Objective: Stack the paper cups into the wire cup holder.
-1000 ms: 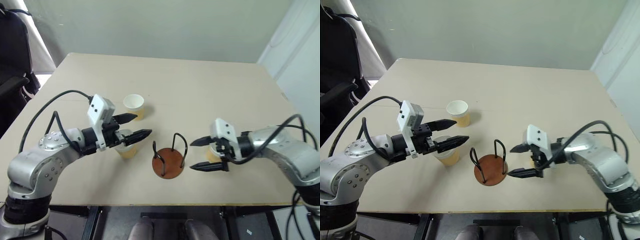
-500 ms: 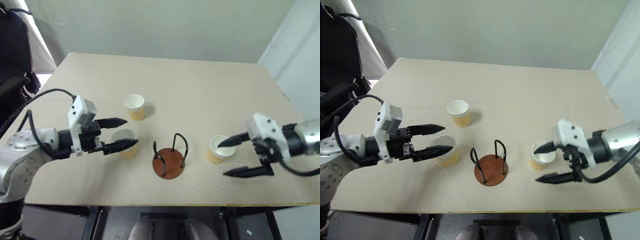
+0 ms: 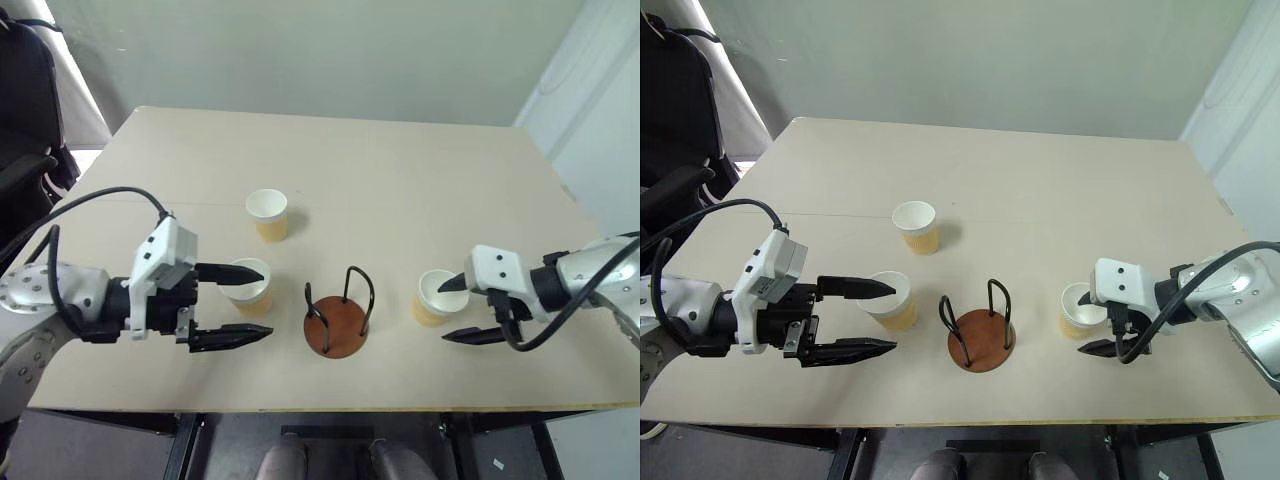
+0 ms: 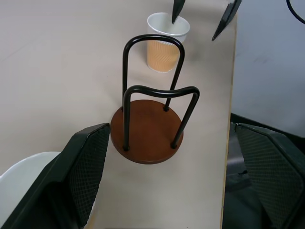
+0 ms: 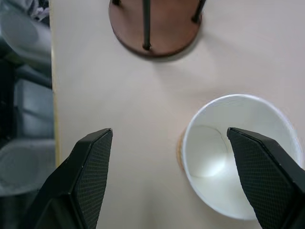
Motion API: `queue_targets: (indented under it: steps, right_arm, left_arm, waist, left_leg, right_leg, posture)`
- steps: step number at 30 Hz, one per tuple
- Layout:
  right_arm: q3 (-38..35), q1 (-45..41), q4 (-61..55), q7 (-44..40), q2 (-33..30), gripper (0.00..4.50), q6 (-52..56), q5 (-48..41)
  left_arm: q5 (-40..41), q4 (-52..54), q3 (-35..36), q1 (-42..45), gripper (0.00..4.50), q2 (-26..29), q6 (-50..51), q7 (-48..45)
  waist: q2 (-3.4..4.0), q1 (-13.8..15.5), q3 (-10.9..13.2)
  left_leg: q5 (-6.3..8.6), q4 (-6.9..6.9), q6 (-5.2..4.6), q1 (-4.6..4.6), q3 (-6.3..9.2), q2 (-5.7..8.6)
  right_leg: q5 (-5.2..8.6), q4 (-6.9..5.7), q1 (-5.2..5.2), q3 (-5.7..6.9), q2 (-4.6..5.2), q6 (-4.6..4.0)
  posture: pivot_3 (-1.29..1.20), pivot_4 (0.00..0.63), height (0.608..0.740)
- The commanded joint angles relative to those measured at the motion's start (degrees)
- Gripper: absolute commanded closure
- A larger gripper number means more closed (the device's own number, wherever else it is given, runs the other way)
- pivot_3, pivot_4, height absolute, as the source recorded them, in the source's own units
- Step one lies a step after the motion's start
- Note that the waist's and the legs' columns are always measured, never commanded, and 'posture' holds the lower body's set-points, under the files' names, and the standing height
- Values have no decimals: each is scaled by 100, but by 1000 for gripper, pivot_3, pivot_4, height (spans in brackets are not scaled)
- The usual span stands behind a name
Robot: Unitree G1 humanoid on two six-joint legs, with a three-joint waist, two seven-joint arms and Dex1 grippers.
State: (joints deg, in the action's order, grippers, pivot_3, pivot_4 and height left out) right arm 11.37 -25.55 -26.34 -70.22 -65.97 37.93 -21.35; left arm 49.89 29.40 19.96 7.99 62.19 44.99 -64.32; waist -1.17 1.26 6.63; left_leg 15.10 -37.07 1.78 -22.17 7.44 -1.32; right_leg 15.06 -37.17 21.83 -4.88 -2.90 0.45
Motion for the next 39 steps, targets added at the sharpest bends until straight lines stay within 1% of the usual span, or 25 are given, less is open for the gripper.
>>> queue_targets:
  steps: [1, 5, 8, 16, 17, 21, 25, 27, 31, 33, 36, 39]
  right_arm:
    - [57, -71, -36, -60, 13, 635, -169, 203]
    - [263, -45, 74, -50, 134, 635, -330, 465]
    - [399, -24, 256, -13, 282, 1243, -444, 675]
    - [403, -79, 369, -111, 374, 4272, -519, 822]
    - [393, -93, 378, -145, 368, 4454, -536, 826]
    - [241, -158, 373, -441, 284, 4454, -632, 648]
    - [-237, -543, 388, -791, 388, 4454, -451, -47]
    - [-555, -1113, 524, -852, 585, 4454, -128, -610]
    - [-879, -2335, 813, -883, 896, 4454, 350, -1318]
    - [-930, -2747, 877, -812, 1071, 4454, 533, -1541]
    - [-841, -3216, 785, -470, 1627, 4454, 824, -1863]
    - [-407, -3319, 608, -107, 2178, 4454, 891, -1701]
  left_arm:
    - [45, 149, 188, 22, 0, -22, -98, 92]
    - [67, 160, 234, 23, 0, -43, -101, 157]
    - [79, 183, 278, 3, 0, -56, -97, 201]
    - [115, 205, 309, 6, 0, -85, -97, 304]
    - [121, 208, 309, 8, 0, -88, -97, 312]
    - [113, 190, 290, -2, 0, -88, -111, 315]
    - [98, 160, 268, 3, 0, -79, -121, 298]
    - [80, 134, 225, 31, 0, -82, -130, 299]
    - [79, 111, 145, 104, 0, -93, -128, 322]
    - [79, 100, 123, 131, 0, -94, -127, 327]
    - [66, 75, 72, 173, 0, -95, -128, 325]
    - [58, 67, 9, 220, 0, -99, -124, 330]
  waist:
    - [0, 1, 0]
    - [-1, -1, 0]
    - [-1, -4, -1]
    - [-1, -3, -1]
    - [-1, -4, -1]
    - [-1, -2, -1]
    - [0, -11, 0]
    - [0, -35, 0]
    - [1, -61, 0]
    - [1, -62, 0]
    - [2, -60, 1]
    - [3, -67, 1]
  left_leg:
    - [0, 0, 0, 0, 0, 0]
    - [0, -1, 0, 0, -1, 0]
    - [0, -2, 0, 1, -1, -2]
    - [0, -2, 1, 1, -3, -2]
    - [0, -2, 1, 2, -3, -2]
    - [0, -2, 1, 2, -3, -2]
    - [-4, -2, 8, 2, -7, -1]
    - [-23, -2, 40, 2, -8, -1]
    - [-27, 2, 47, 6, -11, -2]
    - [-28, 3, 49, 7, -9, -5]
    - [-33, 3, 57, 5, -9, -6]
    - [-32, 4, 57, 6, -10, -8]
  right_leg:
    - [0, 0, -1, 0, 0, 0]
    - [0, 0, -1, 0, 0, 0]
    - [-1, 0, -2, 1, 0, -1]
    - [-1, 0, -2, 1, 0, -1]
    - [-1, 0, -2, 0, 0, -1]
    - [-1, 0, -3, 2, 0, -1]
    - [-1, 0, -2, 0, 0, -1]
    - [-1, -2, -2, -1, 0, -1]
    - [-1, -8, 4, -7, -3, -4]
    - [2, -7, 5, -6, -5, -8]
    - [5, -6, 7, -5, -5, -14]
    - [6, -6, 11, -5, -5, -15]
  posture:
    - [0, 150, 740]
    - [0, 150, 740]
    - [0, 150, 740]
    - [0, 150, 740]
    - [0, 150, 740]
    - [0, 150, 740]
    - [0, 150, 740]
    - [0, 150, 740]
    - [0, 150, 740]
    - [0, 150, 740]
    - [0, 150, 740]
    - [0, 150, 740]
